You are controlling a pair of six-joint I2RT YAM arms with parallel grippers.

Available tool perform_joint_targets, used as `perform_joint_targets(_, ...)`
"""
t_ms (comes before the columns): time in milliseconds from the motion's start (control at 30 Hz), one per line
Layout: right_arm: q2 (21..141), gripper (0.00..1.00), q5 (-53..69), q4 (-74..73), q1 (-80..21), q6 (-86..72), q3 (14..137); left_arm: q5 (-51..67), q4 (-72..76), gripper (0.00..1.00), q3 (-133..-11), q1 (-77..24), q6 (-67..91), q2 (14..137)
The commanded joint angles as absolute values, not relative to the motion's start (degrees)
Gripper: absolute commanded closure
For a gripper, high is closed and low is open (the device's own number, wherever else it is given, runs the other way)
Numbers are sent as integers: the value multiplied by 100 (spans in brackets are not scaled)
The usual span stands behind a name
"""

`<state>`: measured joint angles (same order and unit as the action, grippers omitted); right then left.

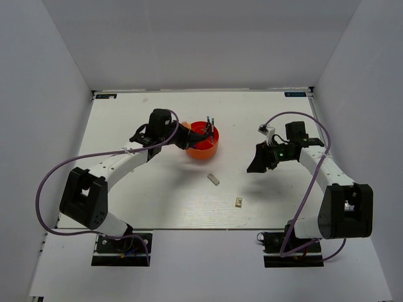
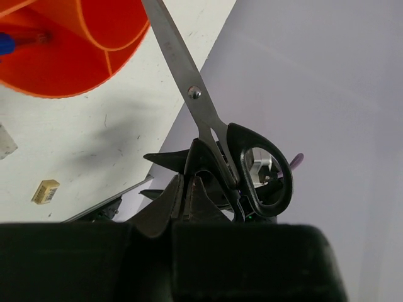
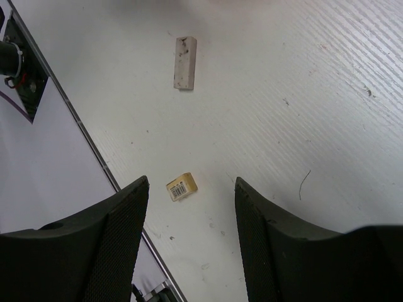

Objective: Sort the stationery into containers
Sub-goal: Place the scissors in the storage box.

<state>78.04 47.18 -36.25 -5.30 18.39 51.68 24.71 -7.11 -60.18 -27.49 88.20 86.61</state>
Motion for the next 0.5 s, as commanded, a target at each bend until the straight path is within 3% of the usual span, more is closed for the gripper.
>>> perform_joint_targets(0,7664,40,4878,-3656,-483,1793,5177,2364,-747,99,-5801,-2769,8921,8376)
perform_joint_targets(400,7611,40,4913,-3647,-431,1793,5133,2329,-466,99,-6020,-2637,9325,8833)
perform_joint_targets(467,7620,40,4931,-3647,-413,1810,5124,2347,-457,90,-6055,-2576,9387,8894)
